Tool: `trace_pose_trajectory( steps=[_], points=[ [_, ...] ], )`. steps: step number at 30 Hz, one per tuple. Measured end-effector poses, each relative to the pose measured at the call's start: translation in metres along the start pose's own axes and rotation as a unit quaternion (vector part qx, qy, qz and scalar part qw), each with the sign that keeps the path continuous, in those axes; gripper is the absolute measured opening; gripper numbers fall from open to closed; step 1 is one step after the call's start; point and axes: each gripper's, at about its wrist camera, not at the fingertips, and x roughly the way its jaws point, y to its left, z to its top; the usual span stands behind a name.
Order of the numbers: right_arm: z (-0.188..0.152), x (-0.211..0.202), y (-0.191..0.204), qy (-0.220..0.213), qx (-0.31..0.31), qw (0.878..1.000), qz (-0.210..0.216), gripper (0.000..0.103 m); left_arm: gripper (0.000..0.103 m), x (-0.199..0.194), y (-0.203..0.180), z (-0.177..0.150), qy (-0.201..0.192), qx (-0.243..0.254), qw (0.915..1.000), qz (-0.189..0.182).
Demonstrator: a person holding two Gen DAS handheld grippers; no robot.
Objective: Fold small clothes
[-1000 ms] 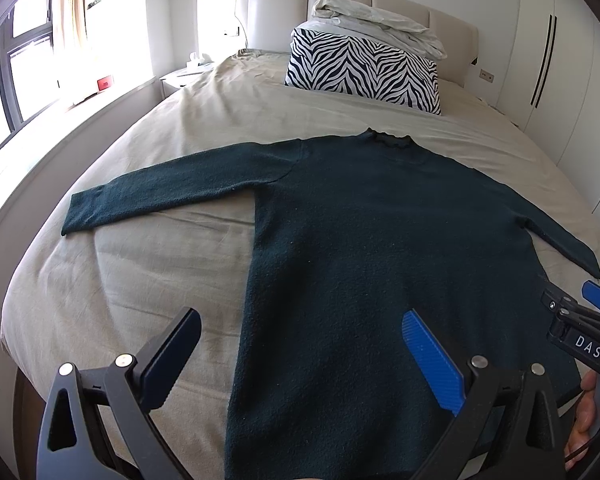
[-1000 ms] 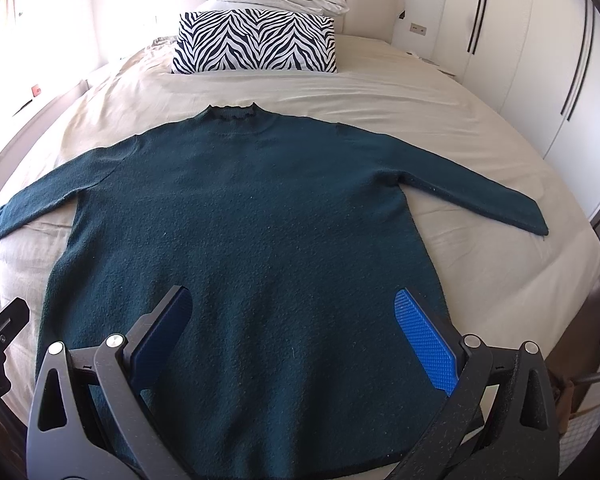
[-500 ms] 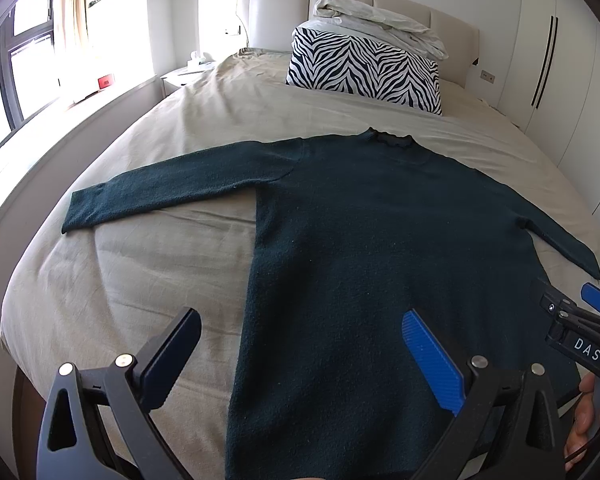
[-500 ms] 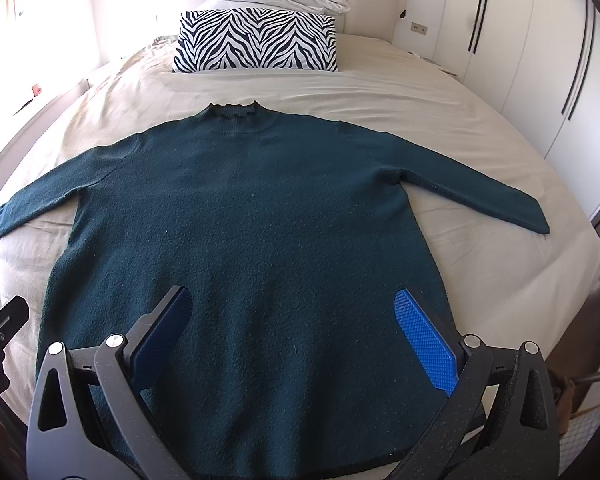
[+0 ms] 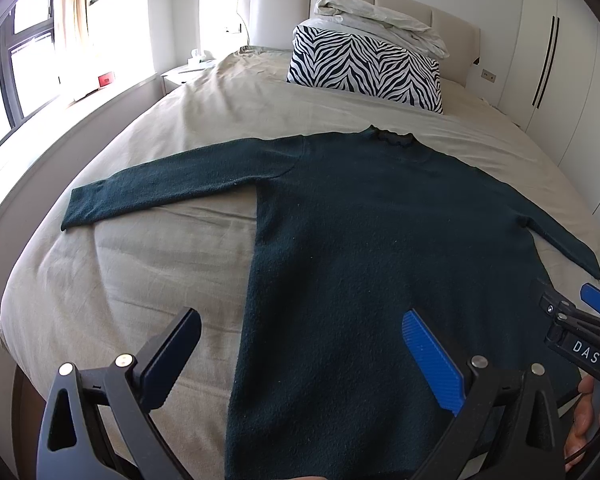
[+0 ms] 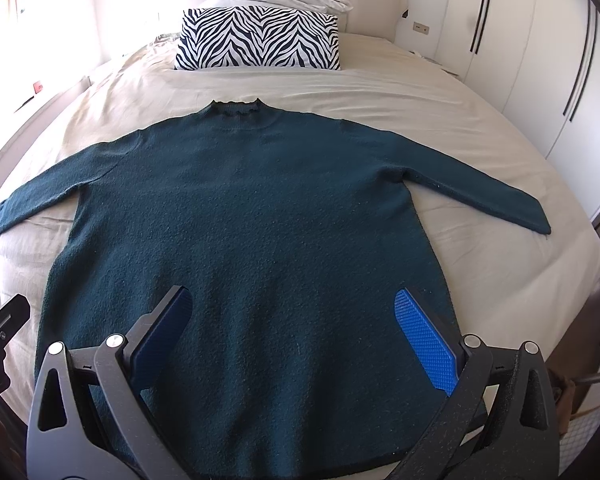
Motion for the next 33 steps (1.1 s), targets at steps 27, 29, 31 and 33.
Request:
trace_pose_trajectory(
  steps=[27,29,31,33],
  points=[
    [0.002,0.012,0.015,0.010,-0.019,1.000,-0.001,0.103,0.103,0.005,0.019,-0.002,-0.005,-0.025,0.9996,-0.013],
    [0.003,0.013,0.018,0.011,-0.023,1.000,-0.001,0.103,0.103,0.003,0.024,-0.001,-0.017,-0.025,0.9995,-0.012],
    [0.004,0.016,0.021,0.012,-0.026,1.000,0.000,0.103,0.103,0.005,0.033,0.001,-0.018,-0.029,0.9992,-0.018],
    [0.005,0.019,0.025,0.014,-0.030,0.999,0.000,0.103,0.103,0.011,0.048,0.004,-0.012,-0.049,0.9981,-0.035]
  ],
)
